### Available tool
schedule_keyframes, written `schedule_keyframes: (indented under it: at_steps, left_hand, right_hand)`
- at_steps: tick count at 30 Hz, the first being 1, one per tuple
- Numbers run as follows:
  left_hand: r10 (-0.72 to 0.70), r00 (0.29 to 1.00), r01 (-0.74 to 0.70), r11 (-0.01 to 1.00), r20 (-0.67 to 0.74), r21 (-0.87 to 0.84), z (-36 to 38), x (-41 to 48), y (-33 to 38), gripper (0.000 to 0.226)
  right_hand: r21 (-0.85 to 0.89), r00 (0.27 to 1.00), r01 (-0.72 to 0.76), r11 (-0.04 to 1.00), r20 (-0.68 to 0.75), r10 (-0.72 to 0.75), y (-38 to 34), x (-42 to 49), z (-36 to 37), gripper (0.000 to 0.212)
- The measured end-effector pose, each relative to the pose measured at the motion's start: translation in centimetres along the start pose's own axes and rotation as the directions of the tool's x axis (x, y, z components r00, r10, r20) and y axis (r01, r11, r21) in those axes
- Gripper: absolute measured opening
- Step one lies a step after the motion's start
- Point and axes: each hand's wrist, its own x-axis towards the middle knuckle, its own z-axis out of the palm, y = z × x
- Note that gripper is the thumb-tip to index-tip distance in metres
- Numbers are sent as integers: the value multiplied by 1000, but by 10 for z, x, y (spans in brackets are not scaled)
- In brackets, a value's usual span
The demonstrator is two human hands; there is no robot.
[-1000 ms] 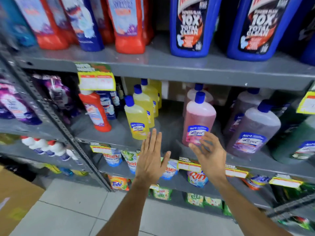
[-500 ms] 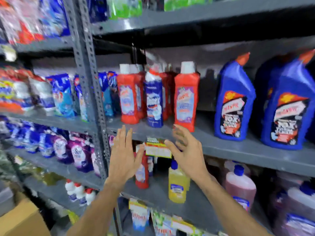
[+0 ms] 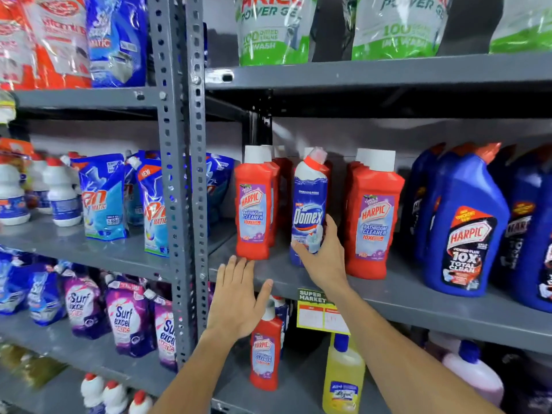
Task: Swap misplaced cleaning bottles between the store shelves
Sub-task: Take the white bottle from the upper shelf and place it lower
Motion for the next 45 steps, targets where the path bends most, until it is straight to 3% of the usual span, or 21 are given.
schedule_keyframes:
  at_steps: [4,8,18,26,31,33,40,45]
  left_hand:
    - [17,1000,-18,1000,17,18,-3,1,-2,78]
    - [14,1000,-15,1000,26,17,-6,1,0,73]
    - [8,998,-8,1000,60,-13,-9,3,-1,73]
    - [1,1000,0,999,31,-40,-8,1,-1,73]
    - [-8,989,-8,994,-146,-107,7,-40,-5,74]
    - [-14,989,2,996,-145,-86,19,-64,-11,73]
    - [-43,990,56,994,132,-93,83,-137,-36,73]
    - [-74,918,77,997,389,9,140,-169,-66,77]
  right_hand:
    - [-94,999,-29,995,-37,25,-3,17,7,94]
    - [-185,997,-69,980,-55,60,-2,28,5,83]
    - [-82,993,-53,995,-106,44,-10,15,-9,72]
    - [65,999,50,997,-20,-49,-45,-31,-38,72]
    - [173,985,51,984,155,-78,-38,-79,-53,74]
    - [183,975,29,983,212,-68,-23,-100,-51,73]
    - [-20,910,-41,999,413,45,68,-168,-26,70]
    - [-207,874,-102,973,448,187,136,-198,-3,63]
